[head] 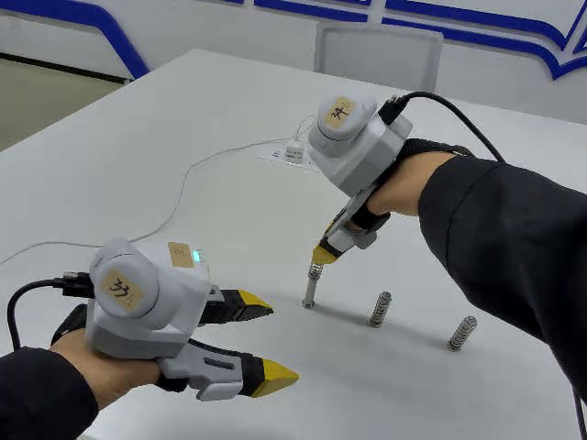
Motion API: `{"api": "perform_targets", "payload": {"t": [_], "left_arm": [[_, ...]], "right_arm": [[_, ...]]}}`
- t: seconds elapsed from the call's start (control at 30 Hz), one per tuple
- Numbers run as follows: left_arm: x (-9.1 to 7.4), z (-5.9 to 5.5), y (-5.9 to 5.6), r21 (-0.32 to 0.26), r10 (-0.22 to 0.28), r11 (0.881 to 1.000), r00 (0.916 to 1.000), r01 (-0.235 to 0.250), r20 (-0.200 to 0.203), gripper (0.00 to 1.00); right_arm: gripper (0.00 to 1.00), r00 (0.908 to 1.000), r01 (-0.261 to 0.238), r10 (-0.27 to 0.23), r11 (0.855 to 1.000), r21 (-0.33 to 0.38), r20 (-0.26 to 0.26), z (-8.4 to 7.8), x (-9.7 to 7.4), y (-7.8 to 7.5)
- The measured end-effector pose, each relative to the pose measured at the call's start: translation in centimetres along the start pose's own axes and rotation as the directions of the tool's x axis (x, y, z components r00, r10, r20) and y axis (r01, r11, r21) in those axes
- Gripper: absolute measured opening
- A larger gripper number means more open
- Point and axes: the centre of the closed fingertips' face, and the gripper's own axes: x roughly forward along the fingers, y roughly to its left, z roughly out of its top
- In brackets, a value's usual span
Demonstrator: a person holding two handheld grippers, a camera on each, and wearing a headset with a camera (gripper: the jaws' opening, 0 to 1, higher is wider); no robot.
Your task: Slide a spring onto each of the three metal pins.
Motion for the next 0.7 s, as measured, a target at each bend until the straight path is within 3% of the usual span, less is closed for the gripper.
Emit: {"api": "perform_targets", "payload": {"t": [0.7], "left_arm": [[-0.1, 0.0, 0.0, -0.003, 0.001, 1.000, 1.0000, -0.001, -0.001, 0.49]], "right_arm": [[0.12, 0.9968, -0.028, 0.031, 0.999, 0.040, -0.074, -1.3, 3.1, 0.0]]}}
